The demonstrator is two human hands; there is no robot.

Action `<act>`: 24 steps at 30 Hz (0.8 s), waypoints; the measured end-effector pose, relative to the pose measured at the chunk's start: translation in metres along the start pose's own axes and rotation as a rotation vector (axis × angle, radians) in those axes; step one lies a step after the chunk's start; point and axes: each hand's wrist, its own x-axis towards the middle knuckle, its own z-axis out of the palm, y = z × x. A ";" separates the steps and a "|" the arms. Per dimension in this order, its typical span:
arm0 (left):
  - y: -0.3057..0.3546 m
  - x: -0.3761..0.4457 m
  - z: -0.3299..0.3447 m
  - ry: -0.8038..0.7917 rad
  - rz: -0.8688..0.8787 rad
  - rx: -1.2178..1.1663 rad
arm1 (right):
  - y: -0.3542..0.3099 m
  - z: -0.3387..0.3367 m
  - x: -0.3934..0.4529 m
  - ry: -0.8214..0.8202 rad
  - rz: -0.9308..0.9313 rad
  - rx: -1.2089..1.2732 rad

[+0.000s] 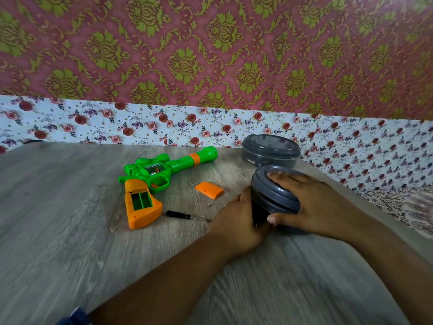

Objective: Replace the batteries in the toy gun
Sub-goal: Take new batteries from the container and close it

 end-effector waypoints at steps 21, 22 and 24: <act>0.016 -0.005 -0.004 0.003 0.056 0.251 | 0.009 -0.028 0.026 0.105 0.122 0.228; 0.016 -0.005 -0.003 0.015 0.106 0.274 | 0.013 -0.026 0.033 0.150 0.147 0.205; 0.016 -0.004 -0.001 0.005 0.198 0.317 | 0.019 -0.021 0.046 0.128 0.166 0.160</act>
